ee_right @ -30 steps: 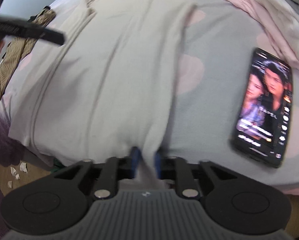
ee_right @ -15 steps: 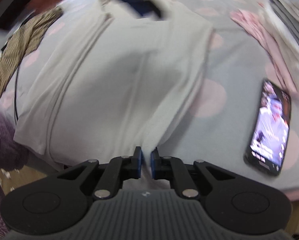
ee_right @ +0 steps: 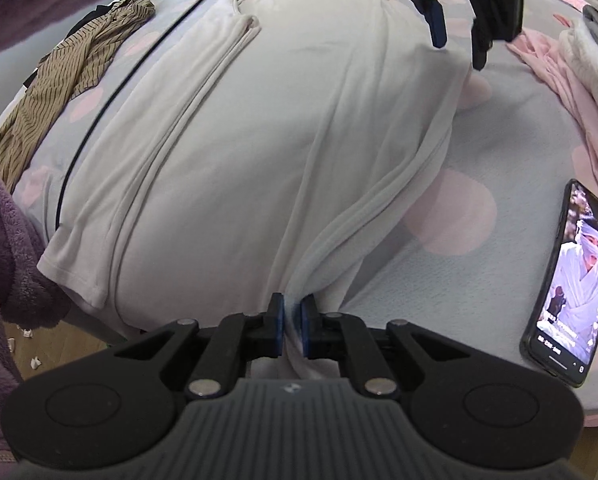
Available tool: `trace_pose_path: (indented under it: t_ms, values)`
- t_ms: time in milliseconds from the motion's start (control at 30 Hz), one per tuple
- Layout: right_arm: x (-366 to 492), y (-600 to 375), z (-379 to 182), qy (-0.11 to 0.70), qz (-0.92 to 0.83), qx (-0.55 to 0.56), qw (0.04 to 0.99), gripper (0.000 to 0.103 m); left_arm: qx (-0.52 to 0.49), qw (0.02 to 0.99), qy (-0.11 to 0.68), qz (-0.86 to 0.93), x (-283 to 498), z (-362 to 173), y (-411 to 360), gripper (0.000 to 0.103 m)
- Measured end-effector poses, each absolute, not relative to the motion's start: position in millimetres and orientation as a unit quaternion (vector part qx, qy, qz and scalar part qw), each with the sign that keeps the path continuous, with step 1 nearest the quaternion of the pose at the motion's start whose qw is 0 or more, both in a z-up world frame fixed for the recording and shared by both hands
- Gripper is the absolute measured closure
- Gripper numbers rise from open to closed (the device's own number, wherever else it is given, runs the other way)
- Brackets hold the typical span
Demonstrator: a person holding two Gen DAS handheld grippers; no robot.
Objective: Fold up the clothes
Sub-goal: 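Pinch the sweater hem with the right gripper while the left gripper grasps the hem corner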
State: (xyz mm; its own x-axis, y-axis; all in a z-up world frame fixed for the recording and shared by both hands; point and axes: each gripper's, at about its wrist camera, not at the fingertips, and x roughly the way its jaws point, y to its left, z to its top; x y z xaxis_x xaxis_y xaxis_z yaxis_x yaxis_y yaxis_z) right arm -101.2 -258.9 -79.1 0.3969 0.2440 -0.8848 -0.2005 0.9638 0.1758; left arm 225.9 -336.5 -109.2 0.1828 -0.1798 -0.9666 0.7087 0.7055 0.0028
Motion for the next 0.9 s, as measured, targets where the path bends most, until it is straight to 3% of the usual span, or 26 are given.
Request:
trace_pose_path:
  t_ms: [133,200,300,633,900]
  values:
    - [-101,-262,-80,0.534,0.138,0.024,0.834,0.093,0.243,0.734,0.558,-0.299,229,-122,-336,0.073]
    - [-101,-261,-79,0.534,0.138,0.022,0.834,0.093,0.246,0.739,0.55,-0.3,229,-122,-331,0.086]
    - [-104,-264,-77,0.533,0.137,0.019,0.835,0.093,0.218,0.746,0.549,-0.307,233,-116,-318,0.092]
    - [-120,-261,-56,0.524,0.117,0.012,0.844,0.094,0.01,0.774,0.532,-0.344,243,-66,-231,0.095]
    - [-122,-224,-37,0.504,0.149,-0.016,0.851,0.094,-0.087,0.785,0.513,-0.336,249,-55,-148,0.095]
